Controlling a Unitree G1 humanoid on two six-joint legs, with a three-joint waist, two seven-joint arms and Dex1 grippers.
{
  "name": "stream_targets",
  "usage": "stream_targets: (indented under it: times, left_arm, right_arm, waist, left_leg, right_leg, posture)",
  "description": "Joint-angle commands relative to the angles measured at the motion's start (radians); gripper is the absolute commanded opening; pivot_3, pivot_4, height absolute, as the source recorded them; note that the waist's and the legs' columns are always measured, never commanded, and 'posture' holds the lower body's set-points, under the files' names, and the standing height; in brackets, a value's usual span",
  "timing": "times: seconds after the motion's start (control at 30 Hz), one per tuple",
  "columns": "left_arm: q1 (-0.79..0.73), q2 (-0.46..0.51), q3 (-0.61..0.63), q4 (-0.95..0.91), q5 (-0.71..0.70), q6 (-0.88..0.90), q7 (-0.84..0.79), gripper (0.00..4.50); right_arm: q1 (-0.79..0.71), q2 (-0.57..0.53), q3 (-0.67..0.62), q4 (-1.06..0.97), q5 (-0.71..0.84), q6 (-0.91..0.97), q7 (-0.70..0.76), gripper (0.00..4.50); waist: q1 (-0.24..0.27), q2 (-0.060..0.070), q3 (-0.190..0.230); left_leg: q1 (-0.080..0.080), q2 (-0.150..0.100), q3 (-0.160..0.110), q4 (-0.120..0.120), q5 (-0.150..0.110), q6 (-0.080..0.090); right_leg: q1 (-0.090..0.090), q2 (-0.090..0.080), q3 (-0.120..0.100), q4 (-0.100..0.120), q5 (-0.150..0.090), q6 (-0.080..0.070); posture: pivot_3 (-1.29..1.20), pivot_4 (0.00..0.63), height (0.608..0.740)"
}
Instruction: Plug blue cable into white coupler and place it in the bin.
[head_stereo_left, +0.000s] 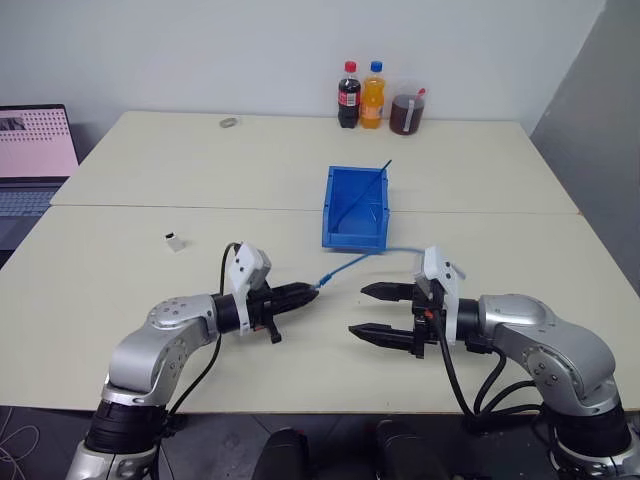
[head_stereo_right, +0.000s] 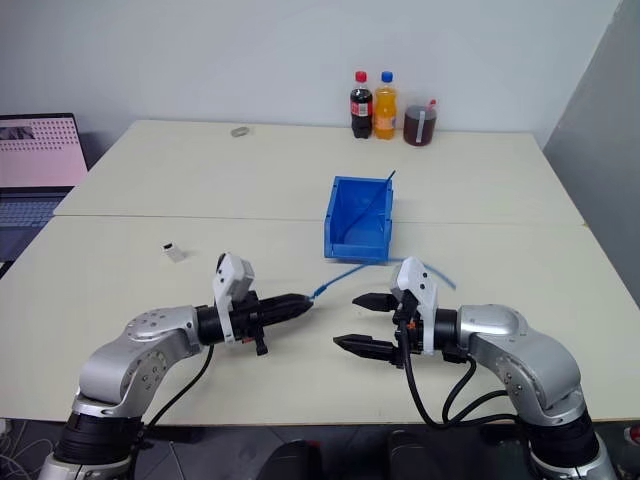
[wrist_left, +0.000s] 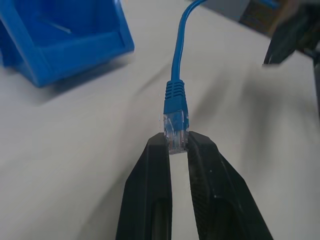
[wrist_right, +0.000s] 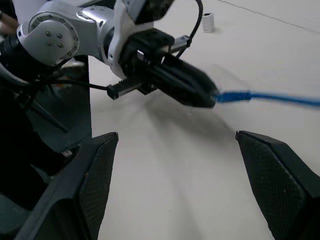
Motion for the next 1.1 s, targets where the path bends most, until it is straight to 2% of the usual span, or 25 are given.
stream_targets:
  times: [0.03, 0.23, 0.4, 0.77, 0.87, 0.9, 1.1]
  left_arm:
    - [-0.027, -0.008, 0.055, -0.078, -0.151, 0.109, 0.013, 0.20]
    - [-0.048, -0.005, 0.071, -0.102, -0.250, 0.173, 0.031, 0.20]
    - [-0.066, -0.014, 0.084, -0.102, -0.301, 0.190, 0.066, 0.20]
    - [-0.053, -0.002, 0.077, -0.119, -0.328, 0.189, 0.087, 0.20]
    - [-0.052, -0.001, 0.077, -0.120, -0.332, 0.189, 0.090, 0.20]
    - [-0.051, 0.000, 0.077, -0.120, -0.334, 0.189, 0.090, 0.20]
    - [-0.035, 0.012, 0.074, -0.126, -0.337, 0.186, 0.084, 0.20]
  right_arm:
    - [0.015, 0.077, -0.062, -0.009, 0.077, 0.038, -0.111, 4.00]
    - [-0.013, 0.215, -0.135, 0.079, 0.174, 0.074, -0.239, 4.00]
    - [-0.063, 0.282, -0.156, 0.131, 0.240, 0.088, -0.293, 4.00]
    - [-0.113, 0.319, -0.132, 0.198, 0.314, 0.085, -0.329, 4.00]
    - [-0.120, 0.325, -0.127, 0.209, 0.318, 0.082, -0.328, 3.55]
    - [-0.123, 0.328, -0.127, 0.212, 0.321, 0.081, -0.329, 3.16]
    - [-0.130, 0.331, -0.135, 0.219, 0.354, 0.081, -0.334, 1.89]
  waist:
    - [-0.002, 0.000, 0.000]
    - [-0.001, 0.000, 0.000]
    - [-0.001, 0.000, 0.000]
    - [-0.001, 0.000, 0.000]
    - [-0.001, 0.000, 0.000]
    - [-0.001, 0.000, 0.000]
    - [-0.001, 0.000, 0.000]
  left_leg:
    - [0.000, 0.000, 0.000, 0.000, 0.000, 0.000]
    - [0.000, 0.000, 0.000, 0.000, 0.000, 0.000]
    - [0.000, 0.000, 0.000, 0.000, 0.000, 0.000]
    - [0.000, 0.000, 0.000, -0.001, 0.000, 0.000]
    - [0.000, 0.000, 0.000, -0.001, 0.000, 0.000]
    - [-0.001, 0.000, 0.000, -0.001, 0.000, 0.000]
    - [-0.001, 0.000, 0.000, -0.001, 0.000, 0.000]
  right_leg:
    - [0.000, 0.000, 0.000, 0.000, 0.000, 0.000]
    - [0.000, 0.000, 0.002, 0.000, 0.000, 0.000]
    - [0.000, 0.001, 0.002, 0.000, 0.000, 0.000]
    - [-0.001, 0.001, 0.003, 0.000, 0.000, 0.000]
    - [-0.001, 0.001, 0.003, 0.000, 0.000, 0.000]
    - [-0.001, 0.001, 0.003, 0.000, 0.000, 0.000]
    - [-0.002, 0.001, 0.003, -0.001, 0.000, 0.000]
  posture:
    - [0.00, 0.150, 0.740]
    - [0.00, 0.150, 0.740]
    - [0.00, 0.150, 0.740]
    - [0.00, 0.150, 0.740]
    - [0.00, 0.150, 0.740]
    - [0.00, 0.150, 0.740]
    - [0.00, 0.150, 0.740]
